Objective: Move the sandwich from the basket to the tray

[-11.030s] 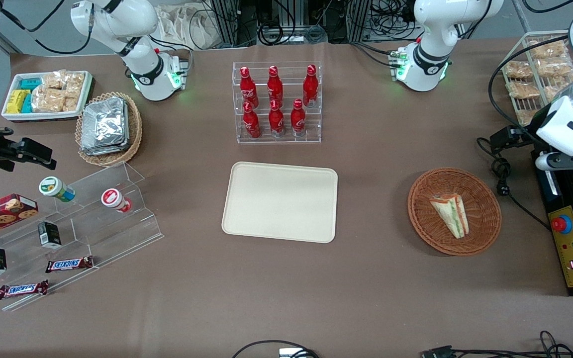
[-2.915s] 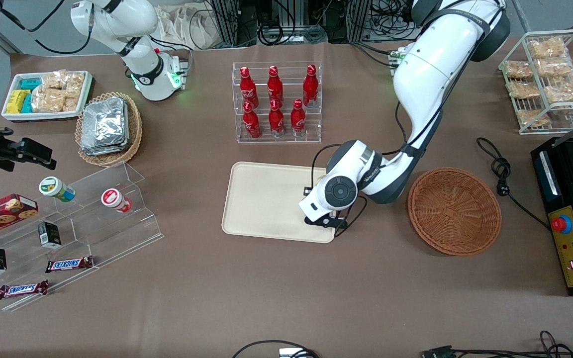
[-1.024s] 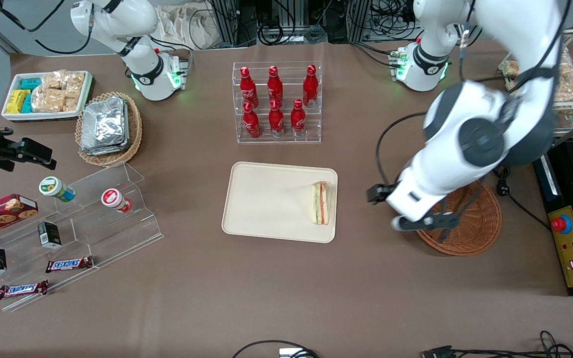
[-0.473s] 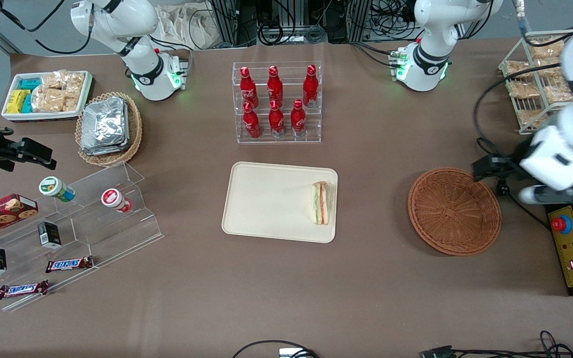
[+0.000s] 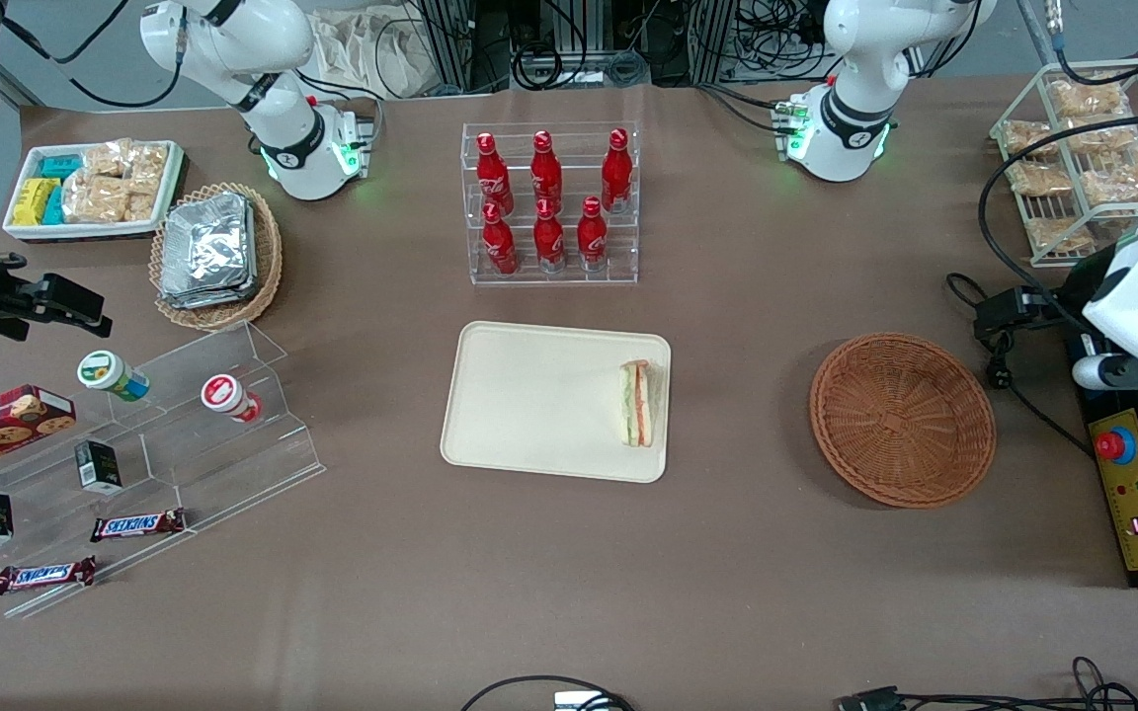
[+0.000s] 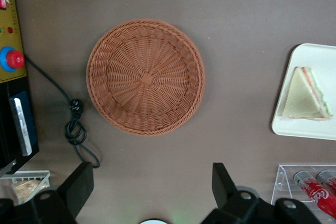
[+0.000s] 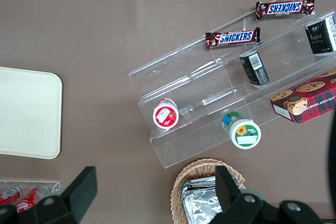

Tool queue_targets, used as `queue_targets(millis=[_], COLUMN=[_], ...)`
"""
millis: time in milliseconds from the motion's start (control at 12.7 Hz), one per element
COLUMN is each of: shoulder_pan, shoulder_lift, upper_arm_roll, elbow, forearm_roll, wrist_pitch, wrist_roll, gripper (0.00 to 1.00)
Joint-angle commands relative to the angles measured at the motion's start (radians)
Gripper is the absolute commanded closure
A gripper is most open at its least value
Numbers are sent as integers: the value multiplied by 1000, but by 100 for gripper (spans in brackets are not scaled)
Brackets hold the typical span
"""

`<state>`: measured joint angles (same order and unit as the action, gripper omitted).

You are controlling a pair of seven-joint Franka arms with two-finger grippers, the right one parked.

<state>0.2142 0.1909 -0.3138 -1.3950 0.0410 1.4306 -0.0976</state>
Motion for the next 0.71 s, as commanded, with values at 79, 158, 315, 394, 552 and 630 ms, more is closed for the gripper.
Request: queue_targets(millis=[79, 158, 315, 394, 552, 630], shoulder_pan=[7, 7, 5, -7, -36, -67], shoulder_lift=[-45, -45, -60, -80, -108, -122], upper_arm_roll=[7, 10, 30, 68, 136, 181], elbow=[-36, -36, -53, -67, -100, -117], forearm_roll=[26, 26, 26, 22, 19, 14], wrist_pitch=[-41, -41, -41, -39, -29, -24], wrist_roll=[13, 13, 15, 21, 103, 111], gripper=[0, 0, 0, 0, 0, 0])
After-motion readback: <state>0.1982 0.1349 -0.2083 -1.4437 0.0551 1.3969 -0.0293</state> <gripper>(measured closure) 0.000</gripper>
